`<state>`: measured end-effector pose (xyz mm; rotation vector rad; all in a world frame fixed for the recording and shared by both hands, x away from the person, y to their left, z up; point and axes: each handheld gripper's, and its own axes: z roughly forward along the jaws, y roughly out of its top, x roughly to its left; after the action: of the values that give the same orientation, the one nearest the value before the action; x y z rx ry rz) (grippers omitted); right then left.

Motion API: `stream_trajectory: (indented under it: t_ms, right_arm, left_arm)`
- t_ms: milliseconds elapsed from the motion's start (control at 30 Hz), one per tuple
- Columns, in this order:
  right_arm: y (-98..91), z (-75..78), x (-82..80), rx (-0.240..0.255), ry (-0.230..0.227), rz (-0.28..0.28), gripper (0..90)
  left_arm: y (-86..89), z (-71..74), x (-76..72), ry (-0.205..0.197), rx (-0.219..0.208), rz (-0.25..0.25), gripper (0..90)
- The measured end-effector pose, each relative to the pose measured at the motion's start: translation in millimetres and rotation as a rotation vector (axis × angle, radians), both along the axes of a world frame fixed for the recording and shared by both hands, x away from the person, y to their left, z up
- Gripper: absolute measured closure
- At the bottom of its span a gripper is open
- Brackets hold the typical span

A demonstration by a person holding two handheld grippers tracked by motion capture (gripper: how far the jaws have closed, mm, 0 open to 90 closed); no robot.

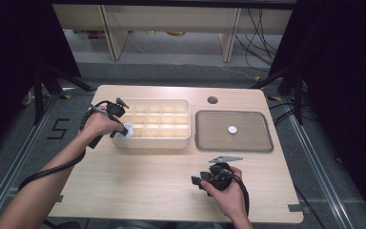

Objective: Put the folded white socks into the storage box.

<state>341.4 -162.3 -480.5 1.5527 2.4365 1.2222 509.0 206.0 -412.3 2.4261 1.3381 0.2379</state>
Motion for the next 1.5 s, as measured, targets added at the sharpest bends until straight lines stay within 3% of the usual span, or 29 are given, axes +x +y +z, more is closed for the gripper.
stream_trajectory:
  t_ms: [67, 100, 133, 200, 233, 267, 300, 433, 733, 767, 833, 933, 967, 1067, 1300, 1333, 1433, 1500]
  right_arm:
    - [-2.0, -1.1, 1.7, -0.009, -0.025, 0.012, 52.5]
    - [0.0, 0.5, -0.6, -0.003, 0.005, -0.012, 52.5]
    - [-2.1, -0.4, 1.4, -0.018, -0.023, 0.012, 52.5]
    - [-1.2, 0.1, 0.4, -0.030, -0.007, -0.003, 52.5]
    - [1.3, -1.8, -0.2, -0.003, -0.022, -0.022, 52.5]
    - [0.9, -0.5, -0.5, -0.013, -0.004, -0.014, 52.5]
    - [-1.0, -1.2, 1.4, -0.028, -0.014, 0.009, 52.5]
    - [-0.2, -1.8, 1.2, -0.021, -0.019, 0.018, 52.5]
    - [1.2, -3.4, 1.8, -0.023, -0.016, 0.025, 52.5]
    - [1.3, -3.5, 1.5, -0.018, -0.014, 0.030, 52.5]
    - [1.0, -3.0, 1.2, -0.033, -0.002, 0.022, 52.5]
    - [1.3, -3.6, 1.4, -0.020, -0.014, 0.030, 52.5]
    - [1.4, -3.4, 1.3, -0.022, -0.013, 0.029, 52.5]
    - [1.5, -3.4, 1.2, -0.027, -0.013, 0.028, 52.5]
    - [0.4, -3.5, 1.4, -0.031, -0.010, 0.029, 52.5]
    - [1.9, -2.2, -0.6, -0.021, 0.023, 0.009, 52.5]
    - [1.3, -4.3, 1.0, -0.028, -0.025, 0.016, 52.5]
    - [0.7, -3.2, 1.2, -0.029, -0.009, 0.034, 52.4]
  left_arm:
    - [3.9, -1.1, 0.4, -0.008, 0.015, 0.027, 85.7]
    - [5.3, -1.6, 1.2, -0.010, 0.027, 0.027, 85.7]
    - [7.6, -3.2, 1.9, -0.011, 0.051, 0.022, 85.7]
    - [8.6, -6.7, 2.9, -0.008, 0.044, 0.031, 85.7]
    - [8.4, -7.9, 2.9, -0.007, 0.044, 0.039, 85.7]
    - [8.4, -9.3, 3.2, -0.011, 0.043, 0.039, 85.7]
    - [9.2, -9.1, 4.6, -0.012, 0.059, 0.023, 85.7]
    - [7.5, -15.0, 6.0, 0.017, 0.087, 0.018, 85.7]
    - [9.0, -24.0, 9.4, 0.062, 0.084, 0.041, 86.0]
    - [8.7, -28.4, 8.8, 0.059, 0.057, 0.067, 86.0]
    - [9.6, -30.8, 9.9, 0.065, 0.051, 0.074, 86.1]
    - [11.4, -29.1, 12.7, 0.094, 0.070, 0.054, 86.1]
    - [10.8, -30.9, 12.2, 0.080, 0.056, 0.065, 86.2]
    - [8.6, -33.0, 12.8, 0.079, 0.070, 0.065, 86.2]
    - [6.1, -38.1, 14.5, 0.098, 0.099, 0.053, 86.3]
    - [6.3, -38.0, 14.9, 0.100, 0.100, 0.051, 86.3]
    - [6.6, -37.7, 14.4, 0.097, 0.097, 0.051, 86.2]
    - [8.4, -35.1, 13.7, 0.095, 0.081, 0.052, 85.9]
